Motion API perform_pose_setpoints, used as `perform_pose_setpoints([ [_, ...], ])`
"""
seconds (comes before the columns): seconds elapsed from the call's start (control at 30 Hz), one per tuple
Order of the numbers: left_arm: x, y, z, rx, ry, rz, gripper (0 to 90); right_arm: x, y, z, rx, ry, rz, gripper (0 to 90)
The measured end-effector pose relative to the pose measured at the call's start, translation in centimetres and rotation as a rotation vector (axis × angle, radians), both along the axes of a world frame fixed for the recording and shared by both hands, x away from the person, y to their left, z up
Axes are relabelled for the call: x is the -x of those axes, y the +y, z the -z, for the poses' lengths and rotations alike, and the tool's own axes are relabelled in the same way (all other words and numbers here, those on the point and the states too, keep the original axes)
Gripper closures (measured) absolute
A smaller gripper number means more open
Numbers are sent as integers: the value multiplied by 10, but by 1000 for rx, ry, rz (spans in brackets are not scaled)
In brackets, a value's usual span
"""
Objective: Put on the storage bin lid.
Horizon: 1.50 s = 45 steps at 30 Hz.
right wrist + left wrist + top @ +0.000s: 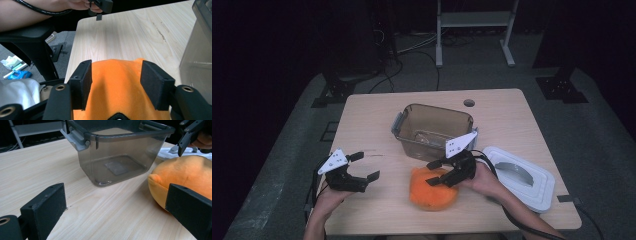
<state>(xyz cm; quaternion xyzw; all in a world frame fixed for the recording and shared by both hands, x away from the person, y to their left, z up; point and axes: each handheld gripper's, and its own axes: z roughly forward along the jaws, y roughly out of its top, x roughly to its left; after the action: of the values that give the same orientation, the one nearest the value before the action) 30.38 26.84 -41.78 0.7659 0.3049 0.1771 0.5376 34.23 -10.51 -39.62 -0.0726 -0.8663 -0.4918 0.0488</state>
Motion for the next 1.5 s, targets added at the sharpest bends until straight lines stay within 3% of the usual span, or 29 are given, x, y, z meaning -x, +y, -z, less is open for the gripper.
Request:
perform_pose_setpoints([
  [0.53,0,0,0,-1,-1,1,26,1,1,11,17,13,4,572],
  [0.83,0,0,0,0,0,0,27,3,4,15,53,3,-5,643],
  [1.5,0,-1,1,-7,1,-1,27,5,7,20,86,55,5,771],
])
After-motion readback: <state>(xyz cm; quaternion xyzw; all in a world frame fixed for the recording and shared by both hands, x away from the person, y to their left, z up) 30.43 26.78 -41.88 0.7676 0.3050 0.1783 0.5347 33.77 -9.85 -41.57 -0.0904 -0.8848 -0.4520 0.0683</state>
